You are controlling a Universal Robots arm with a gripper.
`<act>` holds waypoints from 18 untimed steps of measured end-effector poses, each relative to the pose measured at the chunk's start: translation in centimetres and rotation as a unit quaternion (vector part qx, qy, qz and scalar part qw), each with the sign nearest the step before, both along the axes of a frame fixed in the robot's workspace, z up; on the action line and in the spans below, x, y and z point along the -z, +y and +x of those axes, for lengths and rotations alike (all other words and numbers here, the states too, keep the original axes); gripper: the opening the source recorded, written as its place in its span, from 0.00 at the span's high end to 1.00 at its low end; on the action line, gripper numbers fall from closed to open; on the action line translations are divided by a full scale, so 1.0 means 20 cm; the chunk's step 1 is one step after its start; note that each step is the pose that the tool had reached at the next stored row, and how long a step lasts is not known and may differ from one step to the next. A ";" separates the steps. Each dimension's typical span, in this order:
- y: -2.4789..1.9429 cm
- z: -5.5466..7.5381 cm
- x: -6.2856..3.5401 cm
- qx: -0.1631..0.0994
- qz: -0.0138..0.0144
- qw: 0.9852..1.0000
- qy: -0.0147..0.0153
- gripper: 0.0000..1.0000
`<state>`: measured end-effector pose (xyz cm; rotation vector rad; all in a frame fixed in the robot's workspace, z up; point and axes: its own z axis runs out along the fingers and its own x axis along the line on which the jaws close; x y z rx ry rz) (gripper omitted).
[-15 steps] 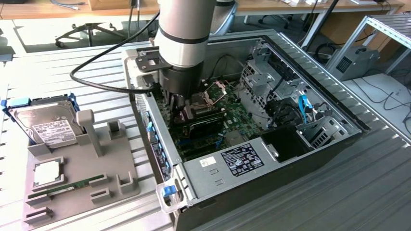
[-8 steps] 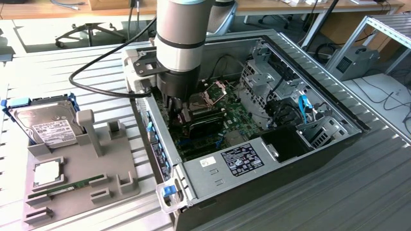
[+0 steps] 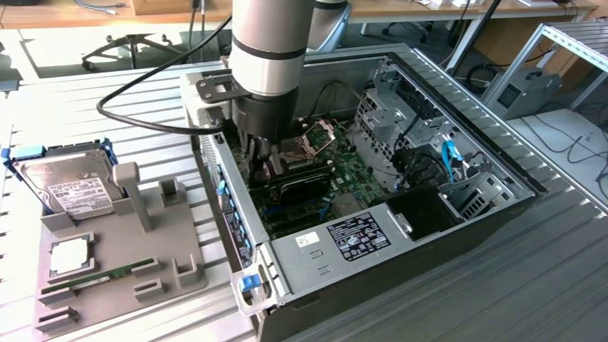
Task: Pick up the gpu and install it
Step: 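Press down on the gpu until it lock into place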
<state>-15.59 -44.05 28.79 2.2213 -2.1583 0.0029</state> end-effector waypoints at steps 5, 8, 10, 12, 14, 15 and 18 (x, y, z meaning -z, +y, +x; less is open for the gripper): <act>0.000 -0.05 -0.020 0.000 0.000 1.000 -0.002 0.89; 0.000 -0.09 -0.020 0.000 0.000 1.000 -0.003 0.89; 0.000 -0.11 -0.019 0.000 0.000 1.000 -0.004 0.89; 0.000 -0.13 -0.020 0.000 0.000 1.000 -0.004 0.89; 0.000 -0.13 -0.019 0.000 0.000 1.000 -0.004 0.89; 0.000 -0.13 -0.019 0.000 0.000 1.000 -0.004 0.89; 0.000 -0.10 -0.015 0.000 -0.001 1.000 -0.004 0.89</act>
